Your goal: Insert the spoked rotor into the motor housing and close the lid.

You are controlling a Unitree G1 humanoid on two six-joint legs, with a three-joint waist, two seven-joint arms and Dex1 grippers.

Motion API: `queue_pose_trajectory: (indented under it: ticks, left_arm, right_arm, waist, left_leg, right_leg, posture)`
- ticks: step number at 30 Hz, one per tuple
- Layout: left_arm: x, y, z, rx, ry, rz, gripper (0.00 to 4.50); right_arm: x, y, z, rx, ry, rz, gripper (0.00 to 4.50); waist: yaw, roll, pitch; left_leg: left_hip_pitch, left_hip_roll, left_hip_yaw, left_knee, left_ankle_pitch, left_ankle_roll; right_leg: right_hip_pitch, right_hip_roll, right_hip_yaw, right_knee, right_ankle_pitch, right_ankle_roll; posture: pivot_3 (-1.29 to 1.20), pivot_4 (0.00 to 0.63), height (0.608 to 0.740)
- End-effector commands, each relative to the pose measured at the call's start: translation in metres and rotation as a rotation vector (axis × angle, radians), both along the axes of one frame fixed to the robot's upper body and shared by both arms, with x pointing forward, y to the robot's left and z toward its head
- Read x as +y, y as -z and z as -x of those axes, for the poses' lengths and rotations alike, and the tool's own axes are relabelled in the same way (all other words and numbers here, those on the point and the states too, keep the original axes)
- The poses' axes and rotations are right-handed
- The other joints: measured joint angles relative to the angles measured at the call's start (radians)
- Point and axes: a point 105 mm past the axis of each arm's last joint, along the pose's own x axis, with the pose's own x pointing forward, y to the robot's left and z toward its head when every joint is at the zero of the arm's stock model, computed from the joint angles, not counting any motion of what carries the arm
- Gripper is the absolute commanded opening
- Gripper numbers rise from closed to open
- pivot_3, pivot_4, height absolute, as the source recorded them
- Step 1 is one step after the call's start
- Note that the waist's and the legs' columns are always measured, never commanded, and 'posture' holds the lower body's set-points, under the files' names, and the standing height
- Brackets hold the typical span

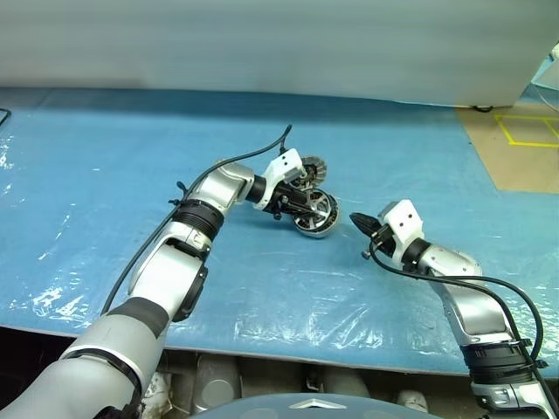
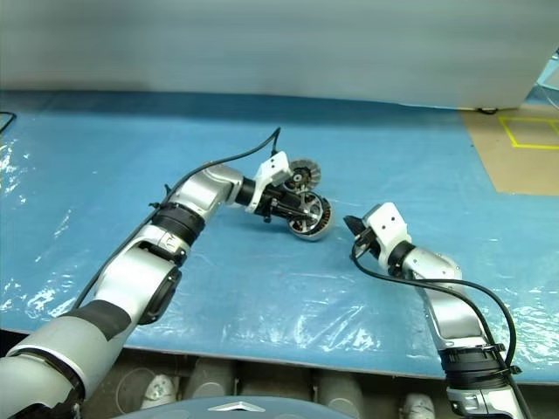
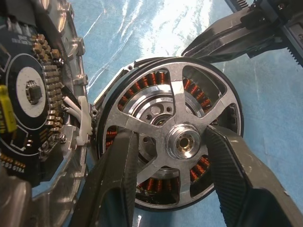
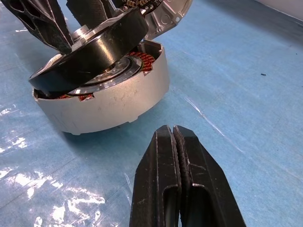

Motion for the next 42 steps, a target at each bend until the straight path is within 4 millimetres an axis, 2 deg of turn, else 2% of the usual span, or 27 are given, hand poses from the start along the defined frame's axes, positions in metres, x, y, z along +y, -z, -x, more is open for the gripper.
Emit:
queue_pose_trajectory:
  ticks: [1, 2, 3, 9, 12, 17, 20, 27, 31, 34, 37, 39, 42]
  left_arm:
    - [-0.002, -0.003, 0.005, -0.009, 0.047, -0.001, 1.8]
    - [-0.002, -0.004, 0.005, -0.011, 0.049, 0.001, 1.8]
    - [-0.002, -0.004, 0.005, -0.014, 0.049, 0.002, 2.52]
    - [-0.002, -0.01, -0.003, -0.065, 0.003, 0.004, 4.47]
    - [-0.003, -0.016, -0.004, -0.073, 0.005, 0.022, 4.47]
    - [-0.007, -0.043, -0.003, -0.079, -0.003, 0.191, 4.47]
    - [-0.005, -0.044, 0.003, -0.045, -0.006, 0.269, 3.87]
    - [-0.006, -0.027, 0.024, -0.001, -0.029, 0.337, 1.4]
    - [-0.011, -0.02, 0.019, -0.065, -0.132, 0.35, 0.04]
    - [-0.016, -0.023, 0.012, -0.131, -0.189, 0.383, 0.04]
    - [-0.022, -0.022, 0.011, -0.121, -0.197, 0.401, 0.04]
    - [-0.024, -0.012, 0.01, -0.12, -0.207, 0.361, 0.04]
    - [-0.025, 0.014, 0.008, -0.158, -0.225, 0.242, 0.04]
  right_arm:
    - [0.001, -0.009, -0.002, -0.044, -0.011, 0.007, 0.0]
    - [0.002, -0.01, -0.002, -0.046, -0.012, 0.006, 0.0]
    - [0.002, -0.01, -0.002, -0.047, -0.014, 0.005, 0.0]
    - [0.003, -0.01, -0.002, -0.049, -0.015, 0.004, 0.0]
    - [0.003, -0.01, -0.002, -0.049, -0.015, 0.004, 0.0]
    - [0.001, -0.009, -0.002, -0.048, -0.009, 0.006, 0.0]
    - [0.0, -0.011, -0.002, -0.059, -0.002, -0.001, 0.0]
    - [0.0, -0.016, 0.0, -0.074, -0.012, -0.031, 0.0]
    - [0.001, -0.019, -0.001, -0.083, -0.018, -0.033, 0.0]
    - [0.002, -0.022, -0.002, -0.091, -0.025, -0.035, 0.0]
    - [0.003, -0.022, -0.002, -0.093, -0.028, -0.034, 0.0]
    - [0.003, -0.023, -0.002, -0.095, -0.028, -0.033, 0.0]
    - [0.003, -0.025, -0.001, -0.1, -0.029, -0.035, 0.0]
  waist:
    - [0.0, 0.0, 0.0]
    - [0.0, 0.0, 0.0]
    - [0.0, 0.0, 0.0]
    - [0.001, 0.0, 0.0]
    - [0.001, 0.0, 0.0]
    - [0.001, 0.0, 0.0]
    - [0.001, 0.0, 0.0]
    - [-0.001, 0.001, 0.0]
    - [0.002, 0.001, 0.0]
    - [0.0, 0.001, 0.0]
    - [-0.001, 0.001, 0.0]
    - [-0.003, 0.001, 0.0]
    - [-0.003, 0.001, 0.0]
  left_leg:
    - [0.0, 0.0, 0.0, 0.0, 0.0, 0.0]
    - [0.0, 0.0, 0.0, 0.0, 0.0, 0.0]
    - [0.0, 0.0, 0.0, 0.0, 0.0, 0.0]
    - [0.0, 0.0, 0.0, 0.0, 0.0, 0.0]
    - [0.0, 0.0, 0.0, 0.0, 0.0, 0.0]
    - [0.0, 0.0, 0.0, 0.0, 0.0, 0.0]
    - [-0.001, 0.0, 0.0, 0.0, 0.0, 0.0]
    - [-0.001, 0.0, 0.0, 0.0, 0.0, 0.0]
    - [-0.001, 0.0, 0.0, 0.0, 0.0, 0.001]
    - [-0.002, 0.0, 0.0, 0.002, 0.0, 0.001]
    - [-0.001, 0.0, 0.0, 0.002, 0.0, 0.001]
    - [-0.001, 0.0, 0.0, 0.002, 0.0, 0.001]
    - [-0.001, 0.0, 0.0, 0.001, 0.0, 0.001]
  right_leg:
    - [0.0, 0.0, 0.0, 0.0, 0.0, 0.0]
    - [0.0, 0.0, 0.0, 0.0, 0.0, 0.0]
    - [0.0, 0.0, 0.0, 0.0, 0.0, 0.0]
    - [0.0, 0.0, 0.0, 0.0, 0.0, 0.0]
    - [0.0, 0.0, 0.0, 0.0, 0.0, 0.0]
    - [0.0, 0.0, 0.0, 0.0, 0.0, 0.0]
    - [0.0, 0.0, 0.0, 0.0, 0.0, 0.0]
    - [0.0, 0.0, 0.0, -0.001, -0.001, -0.002]
    - [0.0, 0.0, 0.0, -0.001, -0.001, -0.002]
    - [0.0, 0.0, 0.0, -0.001, -0.001, -0.002]
    - [0.0, 0.0, 0.0, -0.001, -0.001, -0.002]
    - [0.0, 0.0, 0.0, -0.001, -0.001, -0.002]
    - [0.0, 0.0, 0.0, -0.001, -0.001, -0.002]
  posture:
    - [0.0, 0.15, 0.74]
    - [0.0, 0.15, 0.74]
    - [0.0, 0.15, 0.74]
    - [0.0, 0.15, 0.74]
    - [0.0, 0.15, 0.74]
    - [0.0, 0.15, 0.74]
    - [0.0, 0.15, 0.74]
    - [0.0, 0.15, 0.74]
    - [0.0, 0.15, 0.74]
    - [0.0, 0.15, 0.74]
    - [0.0, 0.15, 0.74]
    - [0.0, 0.15, 0.74]
    - [0.0, 0.15, 0.74]
